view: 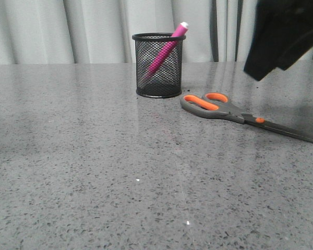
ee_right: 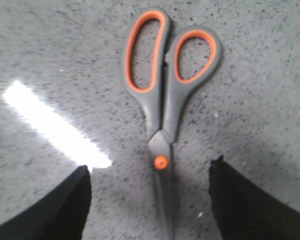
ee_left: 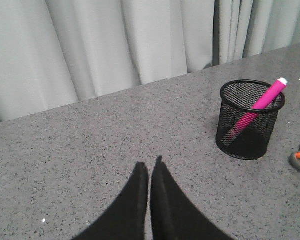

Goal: Put pen and scissors into bin
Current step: 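Lower the right gripper onto the scissors handles and close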

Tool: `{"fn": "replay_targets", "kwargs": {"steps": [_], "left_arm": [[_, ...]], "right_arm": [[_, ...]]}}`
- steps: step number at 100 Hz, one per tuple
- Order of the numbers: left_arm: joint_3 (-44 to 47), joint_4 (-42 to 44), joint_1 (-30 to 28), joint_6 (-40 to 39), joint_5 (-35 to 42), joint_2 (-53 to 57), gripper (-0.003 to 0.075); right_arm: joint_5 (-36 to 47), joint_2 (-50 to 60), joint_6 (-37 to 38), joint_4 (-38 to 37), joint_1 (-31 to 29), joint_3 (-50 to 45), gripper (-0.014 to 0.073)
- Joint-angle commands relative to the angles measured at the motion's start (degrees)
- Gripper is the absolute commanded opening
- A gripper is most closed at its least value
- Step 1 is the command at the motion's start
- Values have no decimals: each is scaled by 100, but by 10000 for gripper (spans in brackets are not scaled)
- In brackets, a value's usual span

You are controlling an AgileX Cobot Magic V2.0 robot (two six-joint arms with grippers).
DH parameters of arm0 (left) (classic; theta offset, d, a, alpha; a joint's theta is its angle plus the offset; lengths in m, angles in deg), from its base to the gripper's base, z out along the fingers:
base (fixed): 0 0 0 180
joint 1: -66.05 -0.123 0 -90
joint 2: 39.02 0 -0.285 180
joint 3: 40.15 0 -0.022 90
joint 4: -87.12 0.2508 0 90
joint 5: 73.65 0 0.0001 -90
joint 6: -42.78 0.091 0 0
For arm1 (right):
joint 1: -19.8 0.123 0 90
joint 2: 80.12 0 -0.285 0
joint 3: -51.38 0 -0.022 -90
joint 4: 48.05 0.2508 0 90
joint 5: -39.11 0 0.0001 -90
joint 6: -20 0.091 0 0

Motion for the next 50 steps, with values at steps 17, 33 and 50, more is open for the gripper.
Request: {"fn": "replay_targets", "kwargs": {"steps": [17,33,50], "left_arm": [[-165,-259,-11,-62,108,68,-19],[-165,-259,-11,-62,118,68,-19],[-165,-259,-11,-62,138,68,-19]], "right_arm": [[-366,-827,319,-463,273,1025,453],[-393,-1188,319,-510,284,1140,453],[-279,-1352,319,-627,293,1140,453]]}}
